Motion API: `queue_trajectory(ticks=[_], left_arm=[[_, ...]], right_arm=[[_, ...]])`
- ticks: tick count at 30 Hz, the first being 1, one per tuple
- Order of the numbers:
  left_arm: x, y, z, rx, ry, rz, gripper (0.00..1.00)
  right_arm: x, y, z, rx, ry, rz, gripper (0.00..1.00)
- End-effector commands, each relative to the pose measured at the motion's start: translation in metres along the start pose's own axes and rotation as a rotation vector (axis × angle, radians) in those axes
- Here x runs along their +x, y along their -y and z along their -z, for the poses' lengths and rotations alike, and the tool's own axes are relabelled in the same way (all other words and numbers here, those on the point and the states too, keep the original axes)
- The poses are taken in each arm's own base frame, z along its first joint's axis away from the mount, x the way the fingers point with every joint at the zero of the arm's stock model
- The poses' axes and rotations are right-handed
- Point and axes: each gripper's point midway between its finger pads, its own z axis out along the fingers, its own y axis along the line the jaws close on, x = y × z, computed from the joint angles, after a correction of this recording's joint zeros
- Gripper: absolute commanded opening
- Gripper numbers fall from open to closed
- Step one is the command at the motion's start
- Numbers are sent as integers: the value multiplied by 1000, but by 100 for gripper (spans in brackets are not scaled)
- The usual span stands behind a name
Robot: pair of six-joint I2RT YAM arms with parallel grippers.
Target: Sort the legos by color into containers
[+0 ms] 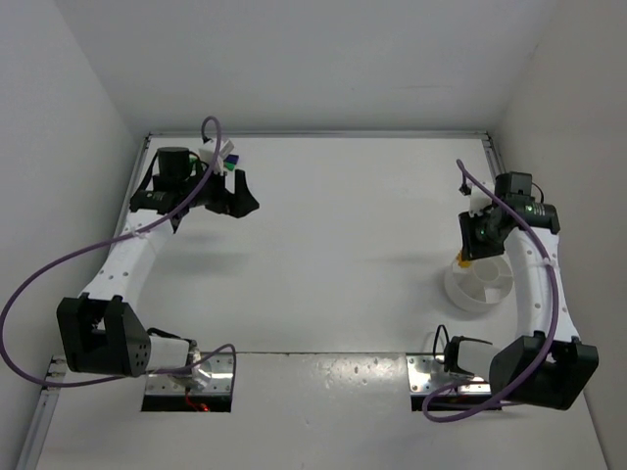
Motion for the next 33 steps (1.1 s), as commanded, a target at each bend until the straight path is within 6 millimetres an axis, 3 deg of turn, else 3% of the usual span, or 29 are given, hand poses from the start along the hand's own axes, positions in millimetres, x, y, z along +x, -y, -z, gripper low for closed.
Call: queue_trajectory(ticks=[1, 20, 26, 28, 31, 32, 33], left_arm=[[-12, 3, 0, 48, 50, -12, 99], [-20, -9, 1, 38, 61, 14, 99], [-20, -12, 2, 30, 64, 19, 99], [-18, -14, 0, 30, 56, 24, 99], [-18, -14, 0, 30, 56, 24, 99], [-18, -18, 1, 14, 59, 29, 99], [-18, -20, 1, 5, 58, 29, 99]], right_arm=[[-11, 9, -5, 43, 32, -64, 0], [1, 9, -29, 31, -40, -119, 0], [-5, 13, -30, 50, -17, -126, 1], [-4, 13, -32, 47, -27, -136, 4], [-4, 13, -32, 47, -27, -136, 17], [-3, 13, -34, 44, -36, -137, 31], [-3, 13, -34, 44, -36, -137, 40]])
